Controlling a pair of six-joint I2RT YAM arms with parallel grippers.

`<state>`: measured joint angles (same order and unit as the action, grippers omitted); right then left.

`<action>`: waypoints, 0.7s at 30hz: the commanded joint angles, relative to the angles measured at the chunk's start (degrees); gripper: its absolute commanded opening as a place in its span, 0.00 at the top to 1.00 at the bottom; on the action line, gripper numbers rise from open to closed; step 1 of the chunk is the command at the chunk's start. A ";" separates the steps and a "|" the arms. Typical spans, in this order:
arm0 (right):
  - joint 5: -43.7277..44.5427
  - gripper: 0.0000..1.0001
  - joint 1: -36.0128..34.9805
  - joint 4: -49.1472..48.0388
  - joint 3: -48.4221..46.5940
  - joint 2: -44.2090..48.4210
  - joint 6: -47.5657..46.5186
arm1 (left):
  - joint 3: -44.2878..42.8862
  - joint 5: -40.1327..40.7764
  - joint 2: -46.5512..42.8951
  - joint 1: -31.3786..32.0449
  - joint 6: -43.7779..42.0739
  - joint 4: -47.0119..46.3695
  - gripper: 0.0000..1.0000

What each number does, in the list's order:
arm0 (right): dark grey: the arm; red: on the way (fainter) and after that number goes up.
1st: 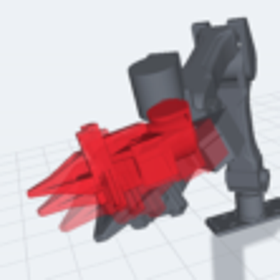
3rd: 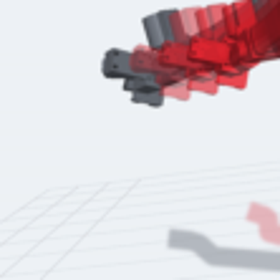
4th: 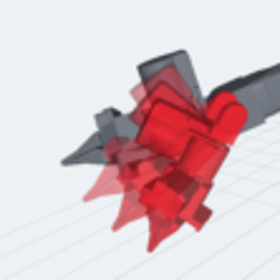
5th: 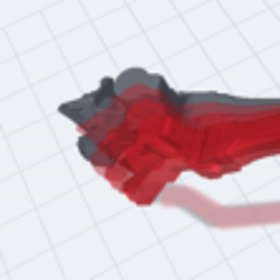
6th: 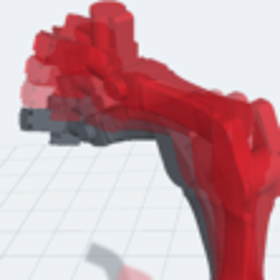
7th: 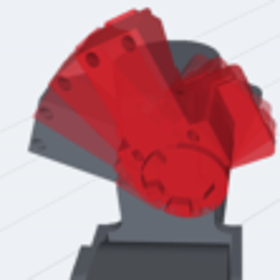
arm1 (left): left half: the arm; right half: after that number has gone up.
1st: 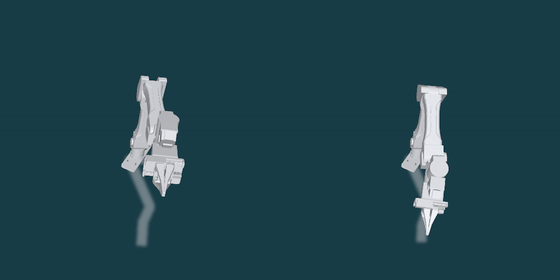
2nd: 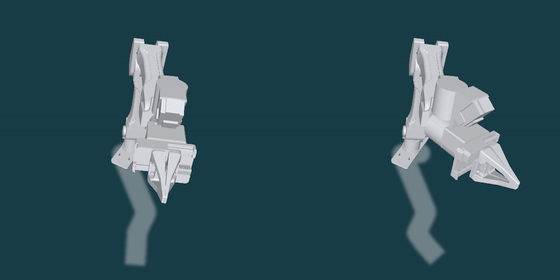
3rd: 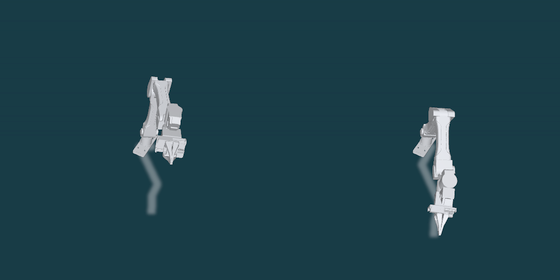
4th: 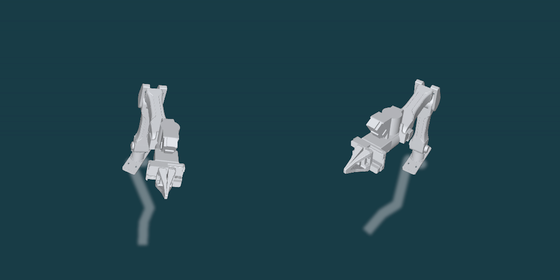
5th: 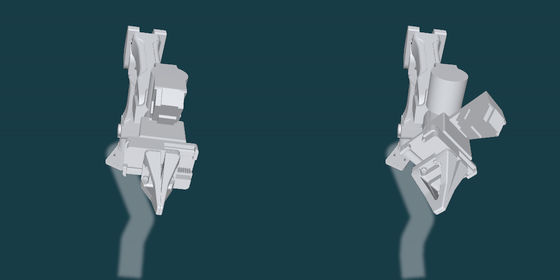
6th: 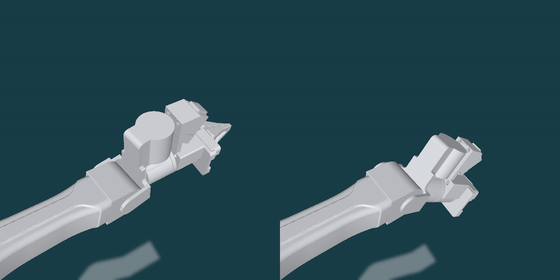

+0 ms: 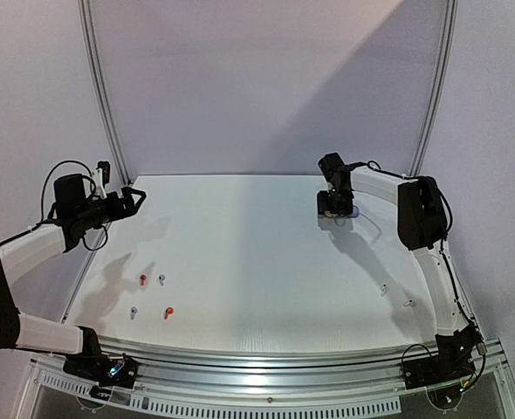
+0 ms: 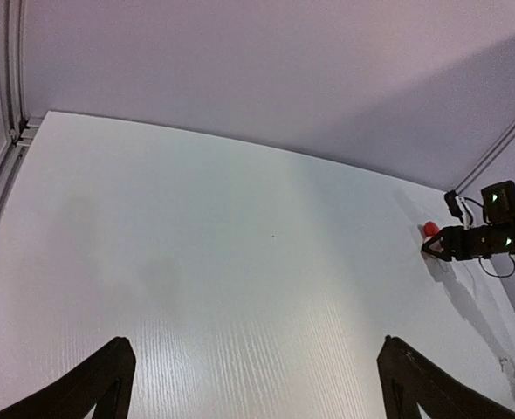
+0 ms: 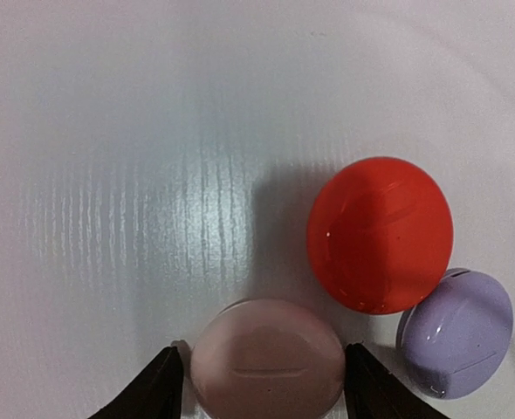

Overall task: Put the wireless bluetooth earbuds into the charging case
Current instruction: Pick up the charging case from the corner of the board.

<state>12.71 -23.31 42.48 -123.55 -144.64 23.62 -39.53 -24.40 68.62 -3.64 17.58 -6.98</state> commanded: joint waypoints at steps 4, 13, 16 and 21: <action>-1.75 0.49 -0.27 -0.04 -1.09 -1.55 -1.49 | -0.95 0.44 0.35 0.30 -1.13 -0.22 0.01; -4.13 0.68 -1.37 -10.93 7.16 7.57 -6.46 | -2.81 -6.06 -0.24 0.43 -3.72 -1.10 0.01; -5.21 0.68 -4.10 -20.08 14.14 14.80 -10.50 | -4.92 -9.18 0.00 0.85 -5.04 -0.64 0.01; -5.58 0.70 -12.99 -36.26 23.46 27.62 -21.97 | -12.49 -15.40 1.47 5.02 -7.58 4.85 0.01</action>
<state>8.56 -28.14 23.99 -103.77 -129.08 12.12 -45.80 -32.86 68.77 -2.48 13.19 -5.78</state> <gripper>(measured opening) 0.501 0.991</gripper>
